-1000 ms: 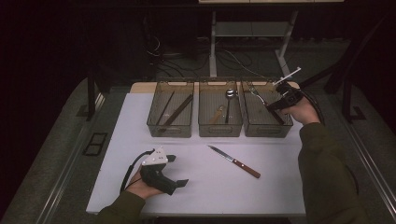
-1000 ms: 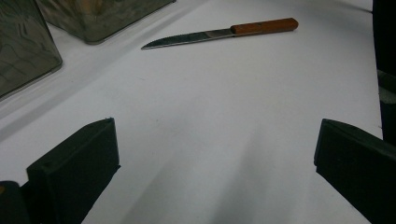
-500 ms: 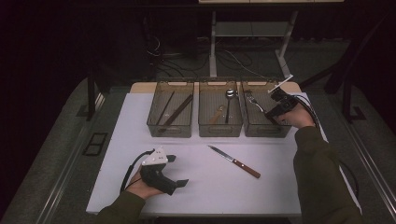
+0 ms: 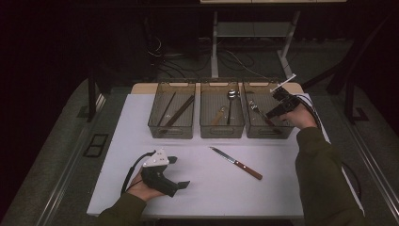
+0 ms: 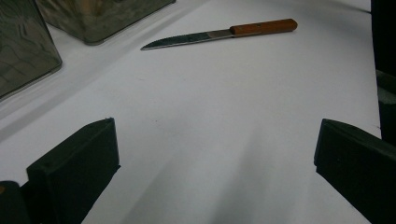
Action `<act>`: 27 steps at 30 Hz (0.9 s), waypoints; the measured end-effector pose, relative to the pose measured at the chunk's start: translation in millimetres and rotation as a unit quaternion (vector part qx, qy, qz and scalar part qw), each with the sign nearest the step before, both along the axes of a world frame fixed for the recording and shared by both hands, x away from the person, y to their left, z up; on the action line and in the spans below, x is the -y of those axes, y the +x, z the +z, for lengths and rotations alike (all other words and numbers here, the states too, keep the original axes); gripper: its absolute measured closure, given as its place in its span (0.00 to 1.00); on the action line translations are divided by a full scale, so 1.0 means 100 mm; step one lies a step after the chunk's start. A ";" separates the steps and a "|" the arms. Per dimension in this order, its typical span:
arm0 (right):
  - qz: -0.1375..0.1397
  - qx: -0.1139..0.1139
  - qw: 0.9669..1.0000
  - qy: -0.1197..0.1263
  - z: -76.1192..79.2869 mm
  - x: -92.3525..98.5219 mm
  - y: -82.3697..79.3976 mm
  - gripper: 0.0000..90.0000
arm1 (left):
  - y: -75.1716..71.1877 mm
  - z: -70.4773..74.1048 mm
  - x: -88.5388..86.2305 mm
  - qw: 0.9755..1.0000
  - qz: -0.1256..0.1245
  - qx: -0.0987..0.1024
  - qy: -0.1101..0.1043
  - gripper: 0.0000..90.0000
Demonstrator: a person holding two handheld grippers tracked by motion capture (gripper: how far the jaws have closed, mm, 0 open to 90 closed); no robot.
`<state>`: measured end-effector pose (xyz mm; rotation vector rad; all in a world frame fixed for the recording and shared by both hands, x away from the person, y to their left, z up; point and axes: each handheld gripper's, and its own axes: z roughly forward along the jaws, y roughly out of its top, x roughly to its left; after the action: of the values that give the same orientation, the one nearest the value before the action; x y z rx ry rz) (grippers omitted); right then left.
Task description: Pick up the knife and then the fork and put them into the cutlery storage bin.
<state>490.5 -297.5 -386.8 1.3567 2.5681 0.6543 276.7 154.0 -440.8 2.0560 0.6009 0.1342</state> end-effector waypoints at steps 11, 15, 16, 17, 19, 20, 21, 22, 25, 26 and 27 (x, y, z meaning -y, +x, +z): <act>0.002 0.048 0.997 0.064 0.17 0.08 -0.21 0.57 | 0.00 0.00 0.00 1.000 0.001 -0.001 0.001 0.00; 0.008 0.064 0.994 0.085 0.23 0.06 -0.34 0.51 | 0.00 0.00 0.00 1.000 0.001 -0.002 0.002 0.00; 0.010 0.066 0.994 0.091 0.24 0.05 -0.37 0.50 | 0.00 0.00 0.00 1.000 0.001 -0.002 0.001 0.00; 0.012 0.068 0.993 0.096 0.26 0.04 -0.40 0.48 | 0.00 0.00 0.00 1.000 0.001 -0.002 0.001 0.00; 0.014 0.077 0.991 0.106 0.29 0.03 -0.46 0.47 | 0.00 0.00 0.00 1.000 0.002 -0.002 0.000 0.00; 0.015 0.080 0.990 0.112 0.31 0.03 -0.49 0.46 | 0.00 0.00 0.00 1.000 0.002 -0.003 0.000 0.00; 0.019 0.082 0.989 0.119 0.32 0.03 -0.52 0.45 | 0.00 0.00 0.00 1.000 0.002 -0.003 0.000 0.00; 0.020 0.083 0.989 0.123 0.33 0.02 -0.55 0.44 | 0.00 0.00 0.00 1.000 0.002 -0.003 0.000 0.00; 0.022 0.091 0.988 0.124 0.36 0.00 -0.65 0.42 | 0.00 0.00 0.00 1.000 0.002 -0.003 0.000 0.00; 0.022 0.092 0.988 0.126 0.37 -0.01 -0.68 0.42 | 0.00 0.00 0.00 1.000 0.002 -0.003 0.000 0.00; 0.023 0.093 0.987 0.127 0.37 -0.01 -0.71 0.42 | 0.00 0.00 0.00 1.000 0.001 -0.002 0.001 0.00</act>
<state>419.4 -296.1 -349.4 1.2379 2.4378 1.0946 277.2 154.1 -441.1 2.0586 0.6067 0.1320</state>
